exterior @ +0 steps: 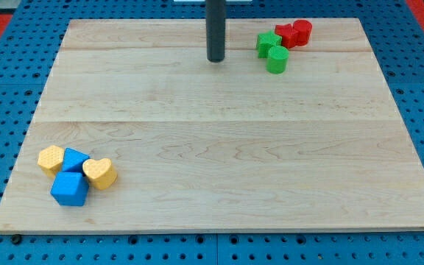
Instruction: Push the blue blocks towards the top of the board
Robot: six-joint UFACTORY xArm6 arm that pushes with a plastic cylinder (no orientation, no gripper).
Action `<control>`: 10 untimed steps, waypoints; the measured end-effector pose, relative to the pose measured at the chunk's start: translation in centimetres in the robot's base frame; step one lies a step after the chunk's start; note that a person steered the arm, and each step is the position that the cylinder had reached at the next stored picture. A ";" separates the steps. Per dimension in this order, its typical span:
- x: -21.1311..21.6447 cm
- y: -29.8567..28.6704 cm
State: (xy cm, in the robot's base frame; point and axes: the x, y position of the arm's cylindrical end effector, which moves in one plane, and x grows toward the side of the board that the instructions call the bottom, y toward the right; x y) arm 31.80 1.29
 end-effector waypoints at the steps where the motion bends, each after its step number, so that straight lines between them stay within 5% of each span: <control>1: 4.3 0.3; 4: 19.9 -2.1; 6: 29.2 -11.1; 8: 29.6 -16.8; 10: 25.6 -19.2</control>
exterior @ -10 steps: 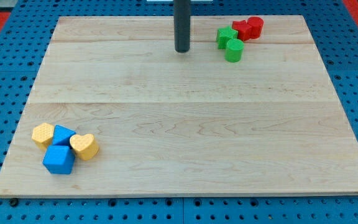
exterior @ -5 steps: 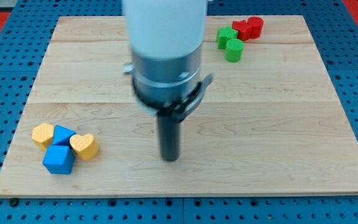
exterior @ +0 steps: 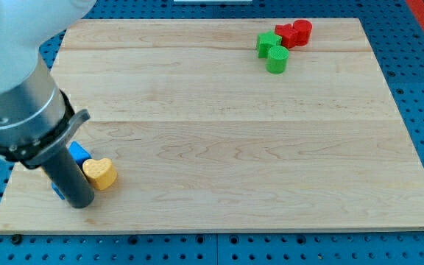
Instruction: Push the blue blocks towards the top of the board
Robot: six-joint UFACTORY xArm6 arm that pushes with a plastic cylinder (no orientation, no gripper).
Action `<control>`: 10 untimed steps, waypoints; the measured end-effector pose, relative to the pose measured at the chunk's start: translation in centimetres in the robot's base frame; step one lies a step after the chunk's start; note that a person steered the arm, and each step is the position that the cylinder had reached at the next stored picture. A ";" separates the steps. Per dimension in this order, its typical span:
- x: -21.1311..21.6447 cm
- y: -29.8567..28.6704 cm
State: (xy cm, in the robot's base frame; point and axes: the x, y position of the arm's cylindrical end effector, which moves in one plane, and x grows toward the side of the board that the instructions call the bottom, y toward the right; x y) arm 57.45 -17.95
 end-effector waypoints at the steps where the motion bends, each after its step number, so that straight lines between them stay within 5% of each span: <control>1: 1.9 0.0; 3: -2.3 -3.1; 5: 0.5 -7.0; 6: -1.4 -10.2; 10: -6.6 -0.4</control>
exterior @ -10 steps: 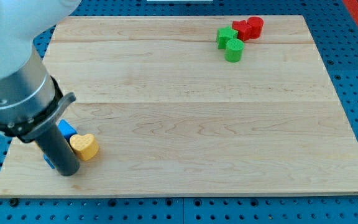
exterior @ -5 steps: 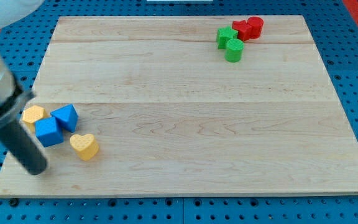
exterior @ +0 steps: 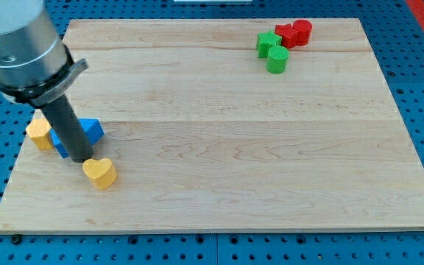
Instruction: Push the blue blocks towards the top of the board
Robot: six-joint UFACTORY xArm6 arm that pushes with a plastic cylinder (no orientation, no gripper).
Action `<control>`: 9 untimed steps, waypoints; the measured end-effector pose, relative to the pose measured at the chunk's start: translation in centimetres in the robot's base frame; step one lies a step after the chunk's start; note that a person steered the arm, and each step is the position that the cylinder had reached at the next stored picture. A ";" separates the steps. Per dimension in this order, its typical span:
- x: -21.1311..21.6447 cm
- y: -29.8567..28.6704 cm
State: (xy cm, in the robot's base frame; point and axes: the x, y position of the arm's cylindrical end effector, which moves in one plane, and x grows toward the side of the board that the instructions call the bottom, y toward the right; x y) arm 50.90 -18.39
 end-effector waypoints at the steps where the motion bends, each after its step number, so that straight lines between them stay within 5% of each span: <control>1: 0.7 0.1; 6: 2.1 -7.2; 9: -1.3 -0.7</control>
